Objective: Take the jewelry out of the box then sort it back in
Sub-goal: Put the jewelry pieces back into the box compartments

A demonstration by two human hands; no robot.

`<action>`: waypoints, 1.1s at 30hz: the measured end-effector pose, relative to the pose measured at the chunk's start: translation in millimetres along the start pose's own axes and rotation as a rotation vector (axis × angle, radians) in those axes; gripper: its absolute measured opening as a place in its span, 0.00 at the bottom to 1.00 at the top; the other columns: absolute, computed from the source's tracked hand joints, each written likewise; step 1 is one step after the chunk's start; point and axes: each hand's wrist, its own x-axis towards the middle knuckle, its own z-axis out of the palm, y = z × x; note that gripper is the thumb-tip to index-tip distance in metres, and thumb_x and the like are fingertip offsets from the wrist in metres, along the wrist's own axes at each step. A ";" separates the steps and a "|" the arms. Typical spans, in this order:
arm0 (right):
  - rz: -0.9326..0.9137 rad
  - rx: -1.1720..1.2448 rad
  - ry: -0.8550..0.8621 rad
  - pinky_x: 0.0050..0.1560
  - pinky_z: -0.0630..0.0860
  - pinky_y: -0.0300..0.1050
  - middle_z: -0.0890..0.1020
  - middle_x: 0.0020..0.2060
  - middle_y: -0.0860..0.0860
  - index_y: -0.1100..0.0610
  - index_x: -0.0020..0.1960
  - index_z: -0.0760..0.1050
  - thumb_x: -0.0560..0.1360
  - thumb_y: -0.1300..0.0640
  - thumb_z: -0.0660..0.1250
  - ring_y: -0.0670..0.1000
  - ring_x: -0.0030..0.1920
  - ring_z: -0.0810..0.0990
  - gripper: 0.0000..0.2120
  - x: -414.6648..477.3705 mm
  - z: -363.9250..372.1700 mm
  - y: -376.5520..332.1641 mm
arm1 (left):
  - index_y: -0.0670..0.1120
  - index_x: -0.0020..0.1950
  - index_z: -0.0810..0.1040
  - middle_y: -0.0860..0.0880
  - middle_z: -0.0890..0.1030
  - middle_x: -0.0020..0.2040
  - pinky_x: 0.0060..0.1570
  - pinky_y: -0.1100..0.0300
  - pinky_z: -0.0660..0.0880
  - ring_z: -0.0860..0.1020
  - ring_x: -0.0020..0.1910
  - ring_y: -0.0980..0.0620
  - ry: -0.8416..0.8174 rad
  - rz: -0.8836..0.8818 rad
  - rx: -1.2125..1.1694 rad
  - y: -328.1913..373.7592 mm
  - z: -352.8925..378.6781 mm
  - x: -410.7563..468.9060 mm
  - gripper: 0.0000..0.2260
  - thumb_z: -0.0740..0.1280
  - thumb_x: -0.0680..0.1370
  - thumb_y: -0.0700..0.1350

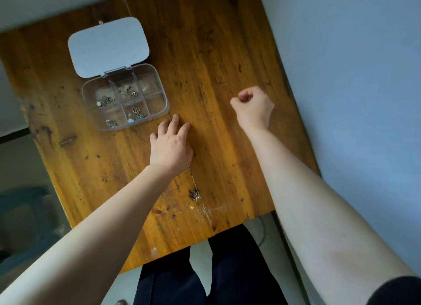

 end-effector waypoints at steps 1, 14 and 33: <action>-0.009 0.038 0.025 0.35 0.69 0.19 0.79 0.41 0.43 0.51 0.47 0.78 0.74 0.58 0.74 0.37 0.41 0.77 0.06 11.1 0.1 -6.5 | 0.52 0.76 0.62 0.44 0.57 0.80 0.66 0.36 0.64 0.56 0.76 0.38 0.000 0.002 0.007 -0.3 -0.2 -0.8 0.29 0.66 0.76 0.50; -0.108 -0.308 -0.023 0.44 0.70 0.32 0.72 0.63 0.52 0.51 0.66 0.77 0.78 0.44 0.68 0.44 0.50 0.73 0.19 57.3 11.5 7.0 | 0.54 0.78 0.60 0.45 0.56 0.80 0.67 0.40 0.64 0.57 0.77 0.40 0.002 0.049 0.076 -10.6 -1.2 -3.6 0.30 0.63 0.77 0.56; -0.055 -0.105 -0.050 0.44 0.64 0.27 0.70 0.70 0.53 0.49 0.70 0.71 0.81 0.51 0.64 0.42 0.58 0.68 0.17 36.7 58.4 -73.8 | 0.45 0.52 0.80 0.48 0.82 0.46 0.41 0.55 0.77 0.79 0.42 0.48 0.490 0.005 -0.487 -72.3 -75.5 11.1 0.07 0.65 0.78 0.45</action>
